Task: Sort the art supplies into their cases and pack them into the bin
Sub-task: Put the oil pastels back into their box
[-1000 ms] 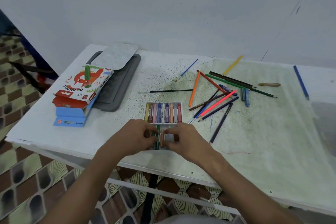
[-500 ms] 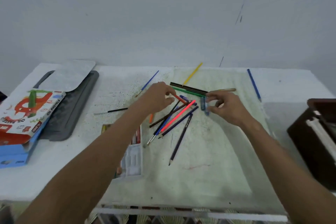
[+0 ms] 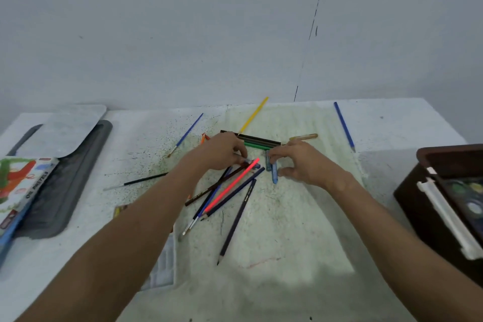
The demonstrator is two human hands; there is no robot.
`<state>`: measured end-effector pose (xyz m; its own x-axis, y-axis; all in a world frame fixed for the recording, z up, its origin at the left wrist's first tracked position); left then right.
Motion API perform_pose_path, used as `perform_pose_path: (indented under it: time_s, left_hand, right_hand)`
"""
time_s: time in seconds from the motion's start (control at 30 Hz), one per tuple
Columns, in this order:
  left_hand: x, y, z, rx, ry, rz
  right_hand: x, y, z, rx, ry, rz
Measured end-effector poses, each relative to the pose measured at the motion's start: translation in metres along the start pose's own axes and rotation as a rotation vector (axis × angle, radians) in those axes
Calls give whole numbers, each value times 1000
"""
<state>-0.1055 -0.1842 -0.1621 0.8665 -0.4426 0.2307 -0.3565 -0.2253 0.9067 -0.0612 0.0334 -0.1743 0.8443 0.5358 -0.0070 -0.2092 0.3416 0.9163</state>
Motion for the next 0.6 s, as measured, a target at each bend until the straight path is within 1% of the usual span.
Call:
perform_pose_path:
  time_s: [0.1, 0.23, 0.33, 0.4, 0.53, 0.6]
  left_hand:
    - [9, -4, 7, 78, -6, -32]
    - [28, -7, 14, 227, -8, -102]
    - [48, -7, 18, 287, 17, -178]
    - [65, -5, 19, 408, 71, -260]
    - [113, 1, 22, 736, 220, -451]
    - [143, 3, 29, 827, 281, -512]
  right_hand:
    - [2, -2, 6, -3, 37, -5]
    - [13, -10, 6, -149, -44, -30]
    - [20, -15, 11, -166, -80, -70]
    - [25, -15, 18, -197, -96, -103]
    - [43, -13, 38, -477, -153, -153]
    - [47, -17, 62, -626, -161, -168]
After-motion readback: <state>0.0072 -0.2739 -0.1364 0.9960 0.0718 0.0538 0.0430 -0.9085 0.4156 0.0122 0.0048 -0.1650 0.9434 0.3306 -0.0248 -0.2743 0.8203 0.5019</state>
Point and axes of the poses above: each hand's wrist, its own x-axis away from the middle knuckle, its own y-axis out of the back of the hand, z = x × y, the point moved 1 cm from there along -x, towards the middle knuckle, and after that the axes turned 4 degrees about y, right-handed, at the moved point
